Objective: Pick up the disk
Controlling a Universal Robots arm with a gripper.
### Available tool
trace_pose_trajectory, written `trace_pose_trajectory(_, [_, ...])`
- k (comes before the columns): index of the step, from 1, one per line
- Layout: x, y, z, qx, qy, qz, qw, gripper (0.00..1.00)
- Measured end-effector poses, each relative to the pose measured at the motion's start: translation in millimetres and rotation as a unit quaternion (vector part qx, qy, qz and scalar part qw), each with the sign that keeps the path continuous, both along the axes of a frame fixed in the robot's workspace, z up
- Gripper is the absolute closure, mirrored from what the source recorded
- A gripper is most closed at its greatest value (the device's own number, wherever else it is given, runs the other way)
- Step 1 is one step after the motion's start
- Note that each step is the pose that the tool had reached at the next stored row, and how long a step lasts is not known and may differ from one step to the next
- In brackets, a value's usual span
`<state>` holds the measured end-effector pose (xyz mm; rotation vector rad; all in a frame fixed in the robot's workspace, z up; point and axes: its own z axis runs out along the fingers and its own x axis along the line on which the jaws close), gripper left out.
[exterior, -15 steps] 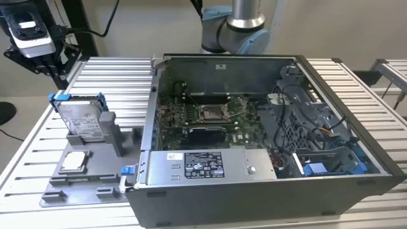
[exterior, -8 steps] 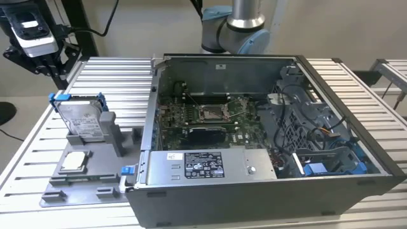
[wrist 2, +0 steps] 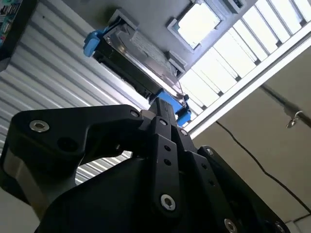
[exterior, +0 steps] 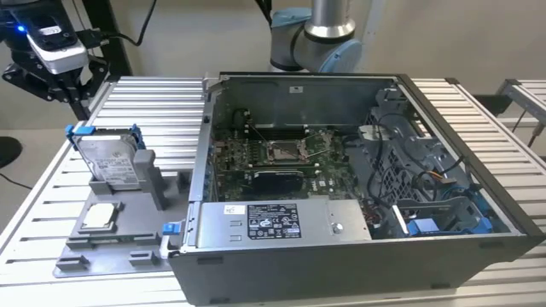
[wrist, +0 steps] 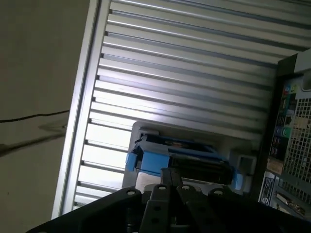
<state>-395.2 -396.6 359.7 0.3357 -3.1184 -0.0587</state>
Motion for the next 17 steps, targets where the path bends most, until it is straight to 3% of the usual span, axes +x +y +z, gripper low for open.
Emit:
trace_pose_trajectory(5, [0.0,0.0,0.0,-0.0007,0.0,0.045,0.99897,1.0])
trace_pose_trajectory(9, [-0.1,0.0,0.0,-0.0017,0.0,0.082,0.99664,1.0])
trace_pose_trajectory(13, [-0.1,0.0,0.0,-0.0028,0.0,0.118,0.99298,1.0])
trace_pose_trajectory(17, [-0.1,0.0,0.0,-0.0042,0.0002,0.154,0.98808,1.0])
